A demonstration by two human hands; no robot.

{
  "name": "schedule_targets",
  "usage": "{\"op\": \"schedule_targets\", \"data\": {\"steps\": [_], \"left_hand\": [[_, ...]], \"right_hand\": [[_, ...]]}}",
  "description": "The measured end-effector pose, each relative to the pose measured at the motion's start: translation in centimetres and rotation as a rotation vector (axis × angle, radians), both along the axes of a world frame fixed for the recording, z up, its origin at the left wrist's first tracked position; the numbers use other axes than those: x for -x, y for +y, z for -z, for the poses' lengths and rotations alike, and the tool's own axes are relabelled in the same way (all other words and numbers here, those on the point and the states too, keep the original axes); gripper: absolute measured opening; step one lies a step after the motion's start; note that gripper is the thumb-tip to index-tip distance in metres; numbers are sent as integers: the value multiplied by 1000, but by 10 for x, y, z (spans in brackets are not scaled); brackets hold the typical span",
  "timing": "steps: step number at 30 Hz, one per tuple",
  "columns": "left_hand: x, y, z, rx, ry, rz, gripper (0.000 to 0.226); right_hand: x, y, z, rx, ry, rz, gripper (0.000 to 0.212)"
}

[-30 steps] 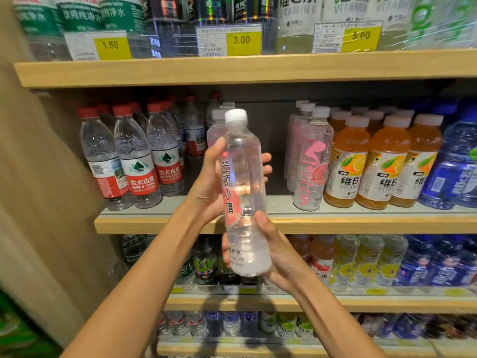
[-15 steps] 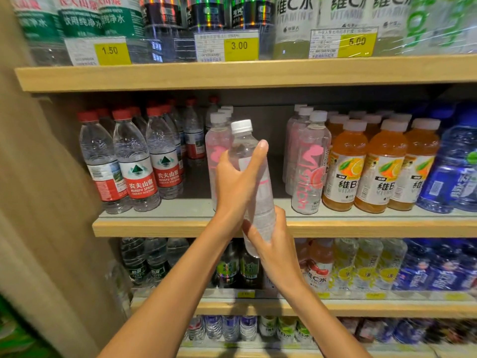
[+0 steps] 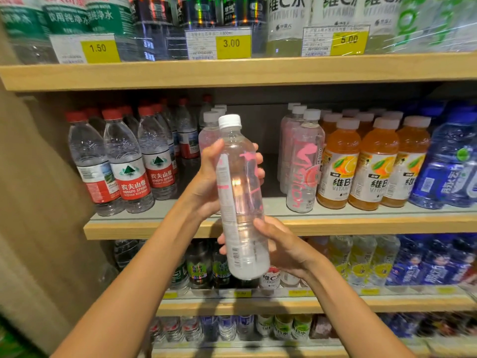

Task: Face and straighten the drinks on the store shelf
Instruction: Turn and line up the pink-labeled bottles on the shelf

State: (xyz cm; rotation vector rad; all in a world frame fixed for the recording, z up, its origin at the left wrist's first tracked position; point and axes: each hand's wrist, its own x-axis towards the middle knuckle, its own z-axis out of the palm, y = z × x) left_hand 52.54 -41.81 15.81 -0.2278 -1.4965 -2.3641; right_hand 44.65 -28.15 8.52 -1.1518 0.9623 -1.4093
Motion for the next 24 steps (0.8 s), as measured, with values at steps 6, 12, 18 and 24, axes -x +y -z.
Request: {"op": "schedule_targets", "data": {"steps": [6,12,18,24], "left_hand": [[2,-9,11,-7,15,123,64],[-7,-14,13,247,-90,-221,65],[-28,-32,54,661,-37,-893,16],[-45,-77,115,1616,25,-1255,31]], "right_hand": [[-11,-7,0,34,189,171,78],[-9,-11,8,147,388,433,45],[14,-29,15,174,470,754,39],[42,-55,14,186,546,999,41]]}}
